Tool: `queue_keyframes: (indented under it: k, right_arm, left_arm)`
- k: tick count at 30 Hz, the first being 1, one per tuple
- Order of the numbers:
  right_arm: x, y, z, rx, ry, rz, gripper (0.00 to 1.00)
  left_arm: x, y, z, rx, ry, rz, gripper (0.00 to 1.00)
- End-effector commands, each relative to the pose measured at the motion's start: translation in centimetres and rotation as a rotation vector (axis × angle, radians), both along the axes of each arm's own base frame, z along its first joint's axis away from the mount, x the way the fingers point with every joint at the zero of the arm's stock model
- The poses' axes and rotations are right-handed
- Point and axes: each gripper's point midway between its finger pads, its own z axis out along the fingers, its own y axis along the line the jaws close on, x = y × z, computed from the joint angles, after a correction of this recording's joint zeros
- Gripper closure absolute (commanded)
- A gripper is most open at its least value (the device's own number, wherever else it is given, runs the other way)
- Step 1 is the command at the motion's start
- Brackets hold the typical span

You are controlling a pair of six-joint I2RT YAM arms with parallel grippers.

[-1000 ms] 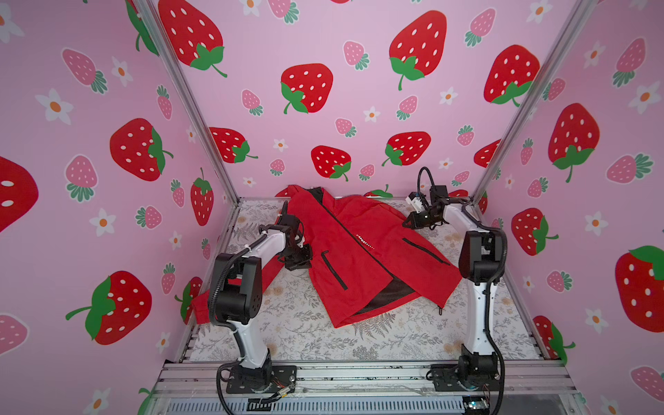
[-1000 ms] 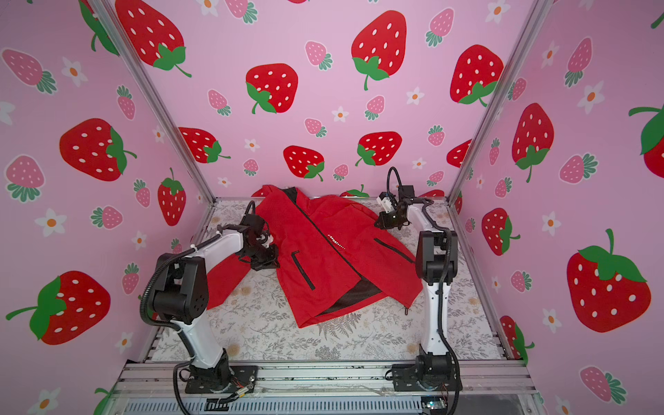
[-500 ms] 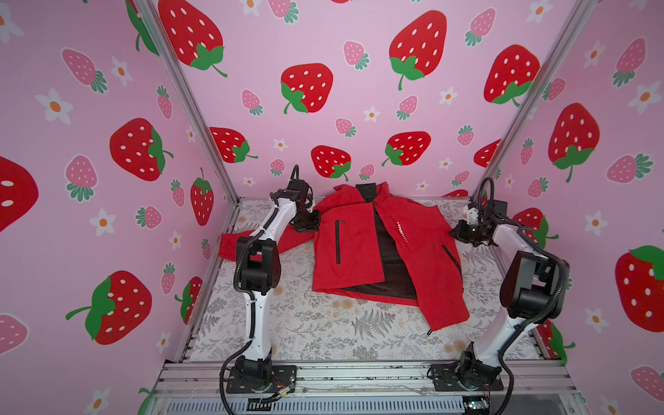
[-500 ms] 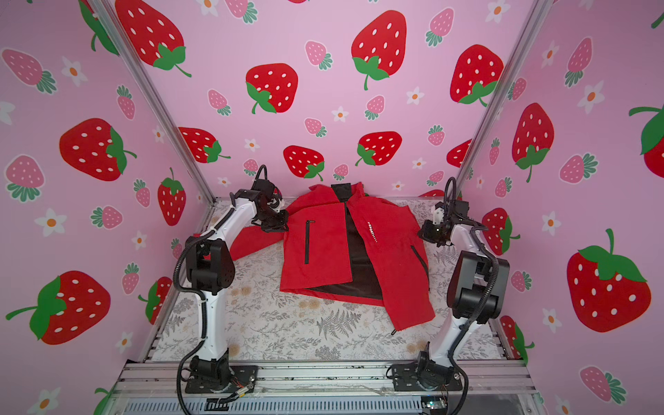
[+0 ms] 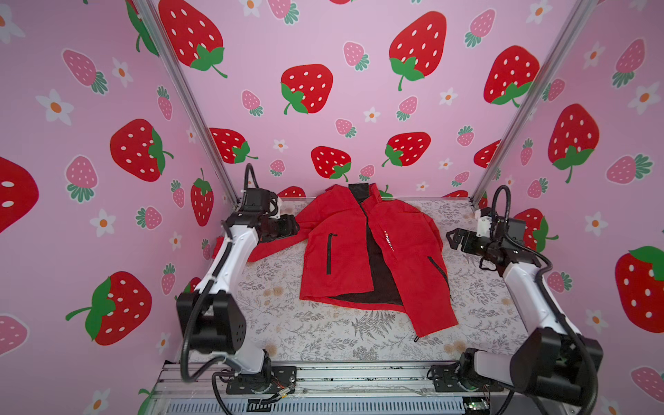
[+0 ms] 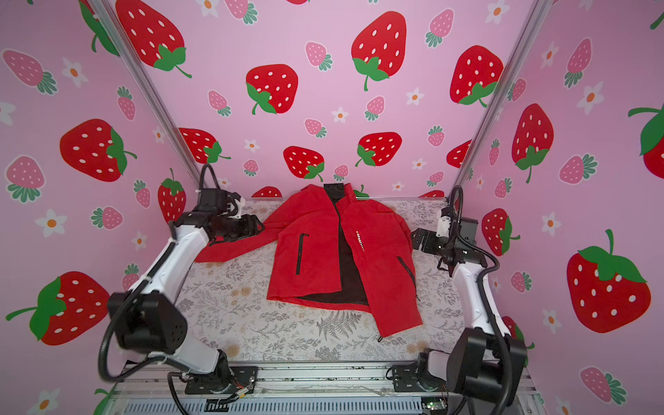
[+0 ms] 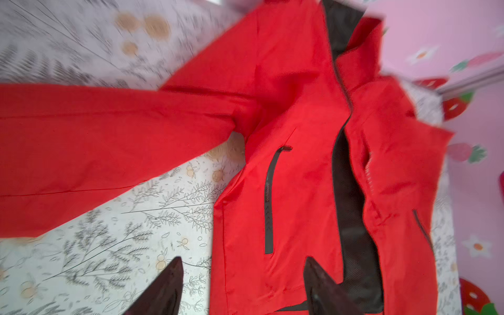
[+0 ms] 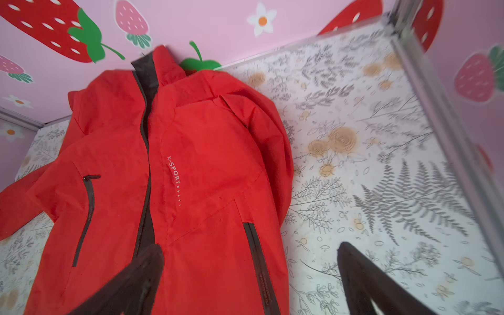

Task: Unzip the jacket
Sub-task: Adjust the jacket at the center of the board.

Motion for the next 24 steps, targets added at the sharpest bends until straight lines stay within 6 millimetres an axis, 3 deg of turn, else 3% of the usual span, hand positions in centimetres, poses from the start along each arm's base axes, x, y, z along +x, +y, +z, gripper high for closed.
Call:
queue_keyframes:
  k: [1, 5, 7, 11, 15, 18, 21, 24]
  right_arm:
    - [-0.2, -1.0, -1.1, -0.03, -0.04, -0.053, 0.01]
    - [-1.4, -3.5, -3.3, -0.1, -0.062, -0.215, 0.01]
    - [-3.1, -5.0, -5.3, -0.181, -0.114, -0.307, 0.01]
    - [-4.9, -6.5, -6.9, -0.328, -0.243, -0.371, 0.01]
    - [-4.6, -7.0, -9.5, -0.416, -0.218, -0.363, 0.01]
    - [-4.2, -6.7, -10.2, -0.454, -0.22, -0.36, 0.01]
    - [-3.3, -5.7, -10.1, -0.453, -0.268, -0.316, 0.01]
    - [-2.7, -4.9, -10.3, -0.436, -0.265, -0.277, 0.01]
  left_arm:
    - [0.4, 1.6, 2.1, -0.002, -0.246, 0.1, 0.25]
    - [0.1, 2.2, -0.3, 0.015, -0.32, 0.13, 0.3]
    - [0.2, 3.6, -3.0, 0.058, -0.299, 0.208, 0.32]
    - [-1.3, 5.5, -6.7, 0.176, -0.318, 0.271, 0.34]
    - [-3.0, 4.9, -10.5, 0.431, -0.334, 0.209, 0.34]
    - [-3.5, 5.3, -13.3, 0.449, -0.311, 0.221, 0.32]
    - [-3.2, 5.0, -13.7, 0.453, -0.335, 0.195, 0.32]
    - [-2.8, 4.5, -12.7, 0.453, -0.466, 0.171, 0.31]
